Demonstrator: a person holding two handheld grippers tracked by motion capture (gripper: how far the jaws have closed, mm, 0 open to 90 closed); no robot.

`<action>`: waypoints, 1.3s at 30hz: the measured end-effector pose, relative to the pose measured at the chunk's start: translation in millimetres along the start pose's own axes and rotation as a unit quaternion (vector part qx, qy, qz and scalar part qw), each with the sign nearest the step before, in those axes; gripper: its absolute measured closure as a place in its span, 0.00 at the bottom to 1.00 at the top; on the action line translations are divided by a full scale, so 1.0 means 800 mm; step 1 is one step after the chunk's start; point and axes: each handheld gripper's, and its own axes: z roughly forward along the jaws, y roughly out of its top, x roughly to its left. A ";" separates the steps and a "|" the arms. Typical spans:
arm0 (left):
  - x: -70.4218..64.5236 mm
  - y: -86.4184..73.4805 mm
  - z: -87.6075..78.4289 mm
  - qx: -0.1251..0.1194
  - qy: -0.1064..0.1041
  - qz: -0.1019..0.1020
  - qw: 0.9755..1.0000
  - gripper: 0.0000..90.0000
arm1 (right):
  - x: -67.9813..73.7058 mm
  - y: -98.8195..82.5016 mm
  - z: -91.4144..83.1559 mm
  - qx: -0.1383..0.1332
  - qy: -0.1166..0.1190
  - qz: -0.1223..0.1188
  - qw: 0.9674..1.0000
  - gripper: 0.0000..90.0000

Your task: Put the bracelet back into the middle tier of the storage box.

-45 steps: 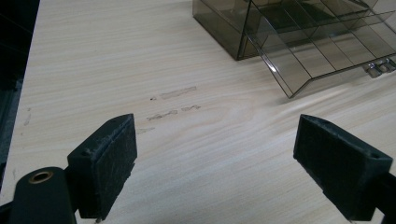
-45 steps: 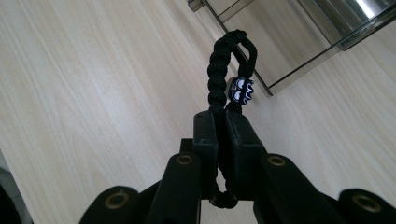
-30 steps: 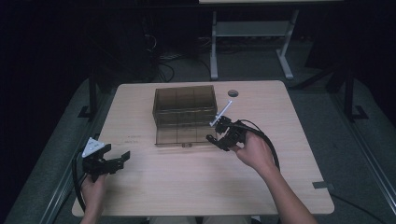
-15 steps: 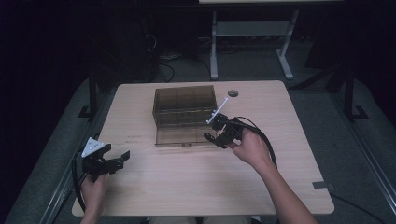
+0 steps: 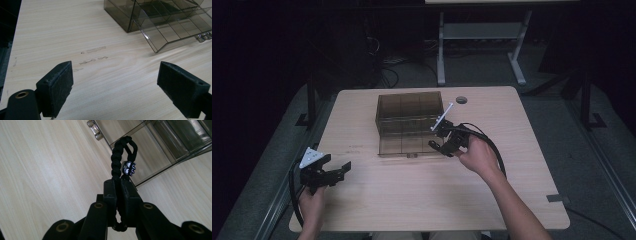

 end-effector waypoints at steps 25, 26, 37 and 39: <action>0.001 0.000 0.000 0.000 0.000 0.001 1.000 0.14 | -0.015 0.009 0.015 0.008 0.002 0.005 1.000 0.92; 0.001 0.000 0.000 0.000 0.000 0.001 1.000 0.14 | -0.015 0.009 0.016 0.009 0.002 0.004 1.000 0.92; 0.001 0.000 0.000 -0.002 0.000 0.000 1.000 0.14 | -0.018 0.015 0.021 0.015 0.003 0.005 1.000 0.92; 0.001 0.000 -0.001 -0.001 0.000 0.000 1.000 0.14 | -0.019 0.015 0.021 0.016 0.002 0.004 1.000 0.92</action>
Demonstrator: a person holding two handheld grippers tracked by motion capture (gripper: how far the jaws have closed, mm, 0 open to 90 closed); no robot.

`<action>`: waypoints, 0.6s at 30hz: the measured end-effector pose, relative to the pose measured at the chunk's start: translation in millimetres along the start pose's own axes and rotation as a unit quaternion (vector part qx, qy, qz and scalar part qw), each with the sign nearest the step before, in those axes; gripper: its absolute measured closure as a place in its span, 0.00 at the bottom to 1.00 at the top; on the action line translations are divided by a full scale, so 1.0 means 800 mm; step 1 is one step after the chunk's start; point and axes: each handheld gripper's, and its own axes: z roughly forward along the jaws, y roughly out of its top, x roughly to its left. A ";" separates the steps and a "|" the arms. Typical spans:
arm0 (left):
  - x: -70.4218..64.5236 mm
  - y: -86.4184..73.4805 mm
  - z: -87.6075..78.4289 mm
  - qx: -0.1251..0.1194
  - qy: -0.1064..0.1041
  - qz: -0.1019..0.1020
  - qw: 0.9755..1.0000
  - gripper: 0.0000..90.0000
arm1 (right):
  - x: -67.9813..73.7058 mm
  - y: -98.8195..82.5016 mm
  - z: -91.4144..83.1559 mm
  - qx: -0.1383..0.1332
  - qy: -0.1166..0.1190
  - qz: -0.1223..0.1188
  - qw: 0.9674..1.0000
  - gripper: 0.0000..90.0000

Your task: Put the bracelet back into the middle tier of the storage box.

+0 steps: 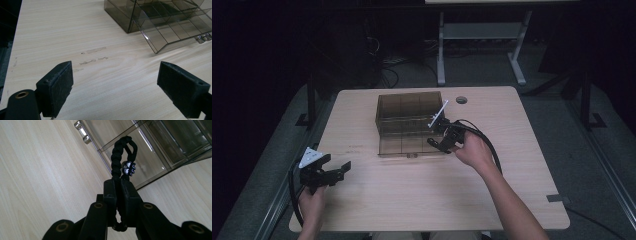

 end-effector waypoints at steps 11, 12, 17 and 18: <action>0.000 0.000 0.000 0.000 0.001 -0.002 1.000 0.14 | 0.000 0.008 0.006 0.003 0.000 -0.005 1.000 0.92; 0.000 0.000 0.000 0.000 0.001 -0.001 1.000 0.14 | 0.000 0.009 0.006 0.003 0.000 -0.007 1.000 0.92; 0.000 0.000 0.000 0.000 0.001 -0.002 1.000 0.14 | 0.001 0.014 0.008 0.007 -0.001 -0.010 1.000 0.92; 0.000 0.000 0.000 0.000 0.001 -0.002 1.000 0.14 | 0.000 0.015 0.009 0.007 -0.001 -0.010 1.000 0.92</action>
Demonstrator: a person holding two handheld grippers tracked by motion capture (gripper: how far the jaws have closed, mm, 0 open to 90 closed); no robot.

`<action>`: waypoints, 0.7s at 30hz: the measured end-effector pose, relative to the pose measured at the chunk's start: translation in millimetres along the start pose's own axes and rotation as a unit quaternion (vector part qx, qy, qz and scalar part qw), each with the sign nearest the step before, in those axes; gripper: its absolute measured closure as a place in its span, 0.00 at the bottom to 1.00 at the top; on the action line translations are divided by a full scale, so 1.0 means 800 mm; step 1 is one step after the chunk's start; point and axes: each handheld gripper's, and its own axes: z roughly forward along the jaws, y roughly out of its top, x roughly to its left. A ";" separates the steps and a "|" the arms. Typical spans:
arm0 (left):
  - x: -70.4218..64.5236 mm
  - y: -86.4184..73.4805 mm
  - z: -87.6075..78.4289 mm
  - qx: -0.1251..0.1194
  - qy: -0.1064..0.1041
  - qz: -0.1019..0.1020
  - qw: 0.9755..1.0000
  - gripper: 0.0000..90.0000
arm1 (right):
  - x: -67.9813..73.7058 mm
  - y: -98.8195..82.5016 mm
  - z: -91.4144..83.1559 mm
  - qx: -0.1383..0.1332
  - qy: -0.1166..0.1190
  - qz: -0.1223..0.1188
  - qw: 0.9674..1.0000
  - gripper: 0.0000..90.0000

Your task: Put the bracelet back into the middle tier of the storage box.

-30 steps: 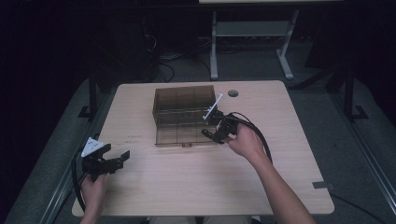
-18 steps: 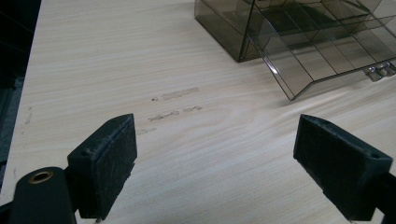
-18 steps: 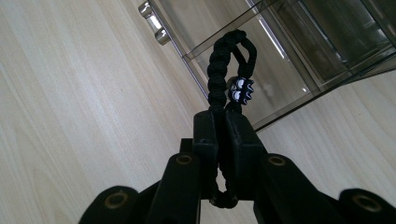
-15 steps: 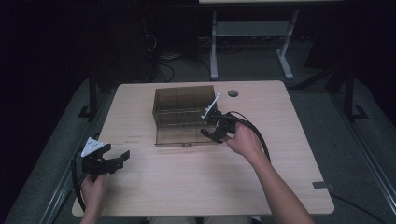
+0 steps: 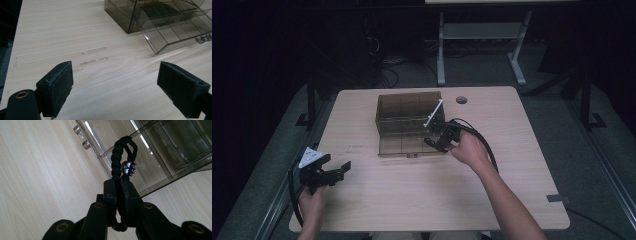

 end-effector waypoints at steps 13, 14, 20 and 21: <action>0.000 0.000 0.001 -0.002 -0.001 -0.003 1.000 0.14 | -0.009 0.020 0.016 0.020 -0.008 0.004 1.000 0.92; 0.000 0.000 0.001 -0.002 -0.001 -0.003 1.000 0.14 | -0.010 0.021 0.018 0.021 -0.009 0.003 1.000 0.92; 0.001 0.000 0.001 -0.001 -0.002 -0.003 1.000 0.14 | -0.013 0.023 0.027 0.034 -0.009 0.007 0.999 0.92; 0.001 0.000 0.001 -0.001 -0.002 -0.003 1.000 0.14 | -0.015 0.023 0.030 0.037 -0.009 0.009 0.999 0.92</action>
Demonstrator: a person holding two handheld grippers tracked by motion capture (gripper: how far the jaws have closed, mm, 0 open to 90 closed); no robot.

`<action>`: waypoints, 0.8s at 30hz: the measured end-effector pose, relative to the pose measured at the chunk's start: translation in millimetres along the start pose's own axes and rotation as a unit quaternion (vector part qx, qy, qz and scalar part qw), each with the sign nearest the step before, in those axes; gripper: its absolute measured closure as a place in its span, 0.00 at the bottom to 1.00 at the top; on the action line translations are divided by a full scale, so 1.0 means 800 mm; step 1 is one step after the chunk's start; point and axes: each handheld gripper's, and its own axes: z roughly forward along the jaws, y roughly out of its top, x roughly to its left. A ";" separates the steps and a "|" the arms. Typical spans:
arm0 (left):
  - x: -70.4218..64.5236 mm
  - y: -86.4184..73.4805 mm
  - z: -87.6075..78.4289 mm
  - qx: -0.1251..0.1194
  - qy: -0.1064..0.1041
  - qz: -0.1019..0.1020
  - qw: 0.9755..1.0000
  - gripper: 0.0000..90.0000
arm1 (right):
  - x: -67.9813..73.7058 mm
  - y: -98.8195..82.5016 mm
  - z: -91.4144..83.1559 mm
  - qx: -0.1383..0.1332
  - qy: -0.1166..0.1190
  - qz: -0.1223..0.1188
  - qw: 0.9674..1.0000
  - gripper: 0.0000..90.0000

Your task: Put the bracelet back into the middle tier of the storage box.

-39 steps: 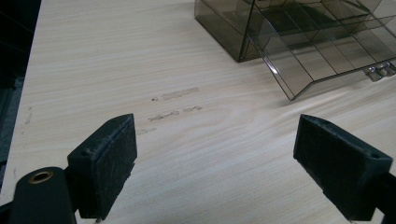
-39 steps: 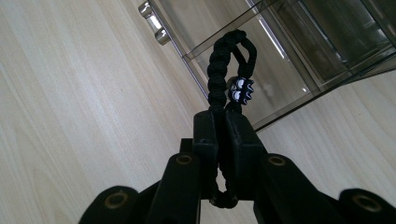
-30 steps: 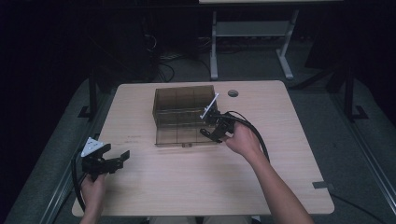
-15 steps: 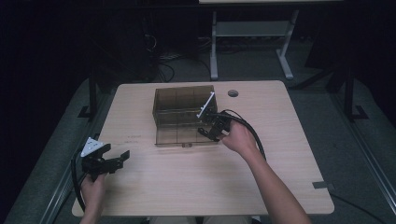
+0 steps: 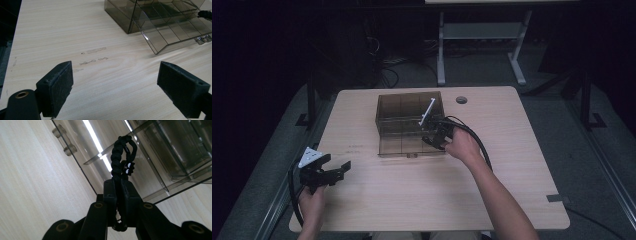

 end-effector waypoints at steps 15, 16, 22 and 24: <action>-0.001 0.000 0.002 0.000 -0.003 -0.006 1.000 0.14 | -0.006 0.002 0.012 0.010 0.003 0.006 1.000 0.92; -0.001 0.000 0.002 0.000 -0.004 -0.008 1.000 0.14 | -0.006 0.002 0.012 0.010 0.005 0.008 1.000 0.92; -0.002 0.001 0.005 0.000 -0.006 -0.005 1.000 0.14 | -0.006 0.002 0.016 0.012 0.003 0.008 1.000 0.92; -0.003 0.002 0.006 0.000 -0.006 -0.006 1.000 0.14 | -0.006 0.001 0.017 0.010 0.003 0.010 1.000 0.92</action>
